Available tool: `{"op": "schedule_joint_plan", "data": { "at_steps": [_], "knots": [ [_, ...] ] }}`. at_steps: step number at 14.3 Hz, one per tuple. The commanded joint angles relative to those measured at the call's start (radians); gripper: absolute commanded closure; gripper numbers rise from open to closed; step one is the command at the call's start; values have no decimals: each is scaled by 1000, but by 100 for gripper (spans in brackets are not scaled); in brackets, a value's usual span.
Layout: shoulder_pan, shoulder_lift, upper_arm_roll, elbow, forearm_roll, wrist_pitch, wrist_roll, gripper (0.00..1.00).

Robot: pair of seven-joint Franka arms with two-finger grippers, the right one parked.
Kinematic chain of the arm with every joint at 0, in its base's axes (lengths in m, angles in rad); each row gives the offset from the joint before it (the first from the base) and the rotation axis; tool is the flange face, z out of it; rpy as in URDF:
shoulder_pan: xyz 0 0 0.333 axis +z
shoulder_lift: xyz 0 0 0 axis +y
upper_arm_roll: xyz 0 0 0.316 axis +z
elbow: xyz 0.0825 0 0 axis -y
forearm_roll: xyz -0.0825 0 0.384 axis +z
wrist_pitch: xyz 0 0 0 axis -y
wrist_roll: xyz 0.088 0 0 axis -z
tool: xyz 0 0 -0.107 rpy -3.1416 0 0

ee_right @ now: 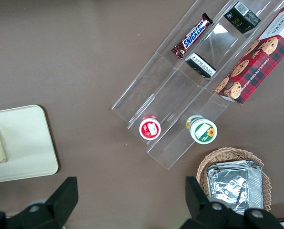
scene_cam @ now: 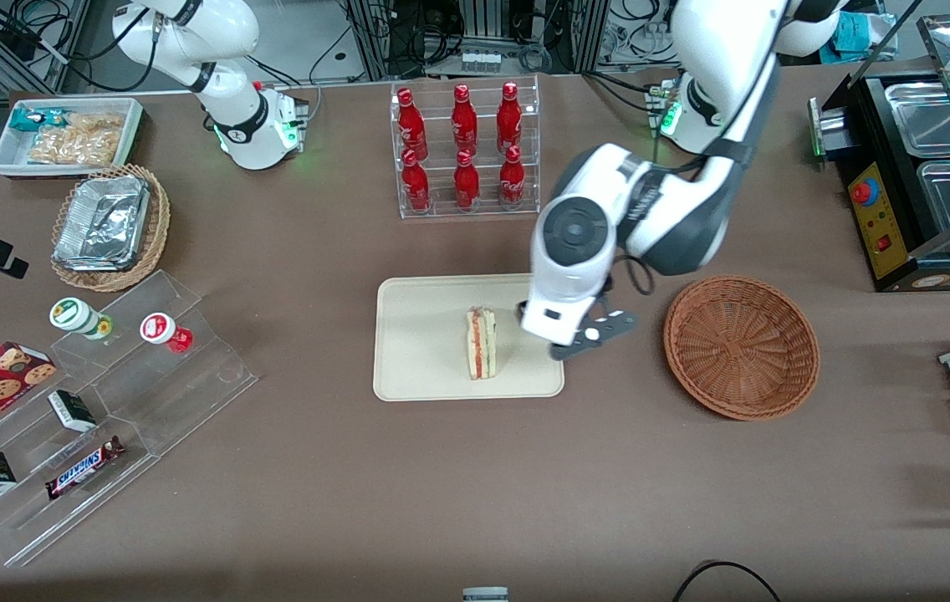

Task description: Place sandwich from basket to tray

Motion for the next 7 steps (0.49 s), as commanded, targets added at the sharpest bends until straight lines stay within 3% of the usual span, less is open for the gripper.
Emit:
{"op": "schedule_joint_plan", "data": {
  "at_steps": [1,4,7],
  "knots": [
    [80,-142,-9,-172,7,0,135,0],
    [178,-276,-7,-304,7,-20,316,0],
    [265,-357,-7,-318,7,-140,479,0]
  ]
}}
